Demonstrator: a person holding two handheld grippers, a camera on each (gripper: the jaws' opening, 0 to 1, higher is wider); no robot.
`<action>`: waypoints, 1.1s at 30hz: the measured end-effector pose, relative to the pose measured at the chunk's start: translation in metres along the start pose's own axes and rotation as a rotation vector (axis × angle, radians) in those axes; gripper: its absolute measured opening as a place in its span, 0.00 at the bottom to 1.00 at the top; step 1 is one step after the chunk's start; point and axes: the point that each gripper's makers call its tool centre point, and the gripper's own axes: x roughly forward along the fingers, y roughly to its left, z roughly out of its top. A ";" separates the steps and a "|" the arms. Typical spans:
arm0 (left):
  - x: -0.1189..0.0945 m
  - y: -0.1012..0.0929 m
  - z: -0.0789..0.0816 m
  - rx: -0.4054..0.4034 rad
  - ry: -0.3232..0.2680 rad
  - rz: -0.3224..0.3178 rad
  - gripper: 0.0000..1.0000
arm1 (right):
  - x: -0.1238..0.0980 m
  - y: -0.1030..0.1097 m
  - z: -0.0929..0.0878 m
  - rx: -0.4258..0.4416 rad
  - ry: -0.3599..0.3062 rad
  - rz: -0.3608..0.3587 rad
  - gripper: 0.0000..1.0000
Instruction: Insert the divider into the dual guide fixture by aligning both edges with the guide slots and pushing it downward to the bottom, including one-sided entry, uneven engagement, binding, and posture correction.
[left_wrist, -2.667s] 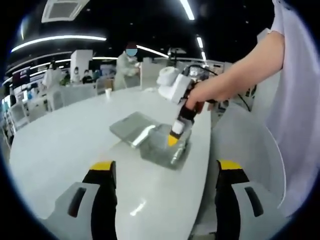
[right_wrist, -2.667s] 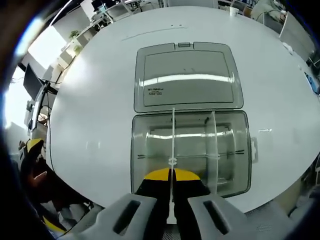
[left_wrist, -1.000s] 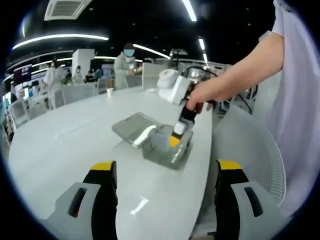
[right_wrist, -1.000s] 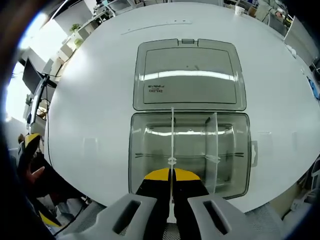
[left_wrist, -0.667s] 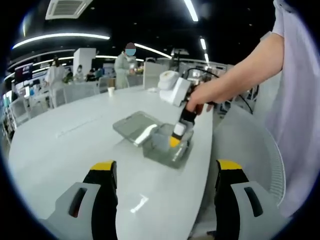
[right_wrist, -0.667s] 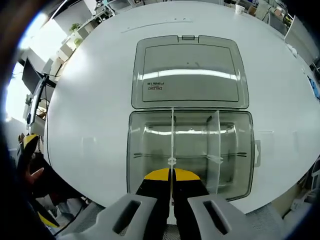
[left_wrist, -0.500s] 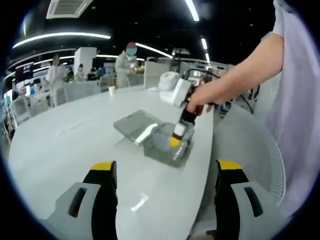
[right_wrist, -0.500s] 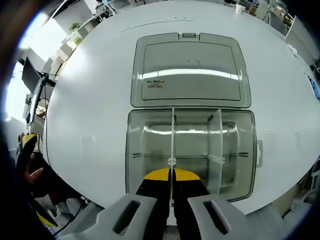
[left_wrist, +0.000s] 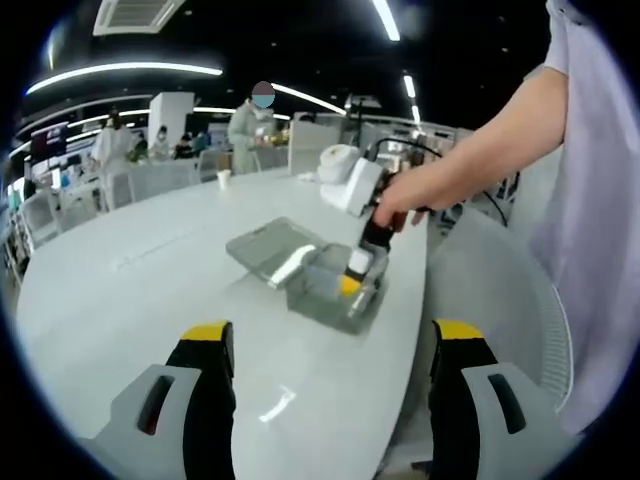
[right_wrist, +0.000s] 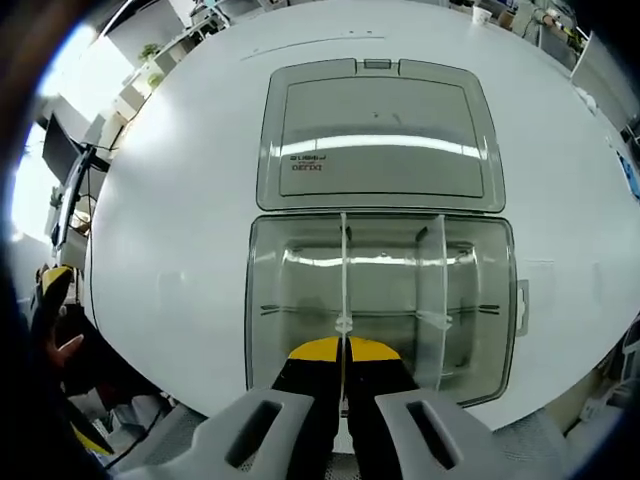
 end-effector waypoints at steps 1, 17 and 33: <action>0.000 0.000 0.000 0.002 0.001 -0.001 0.78 | 0.000 0.000 0.000 -0.003 -0.001 0.000 0.00; -0.009 0.001 -0.003 0.001 0.007 0.013 0.78 | 0.002 0.003 0.001 0.007 -0.023 0.016 0.00; -0.007 0.000 -0.005 -0.009 0.008 0.021 0.78 | 0.001 0.003 0.005 -0.023 -0.048 0.045 0.01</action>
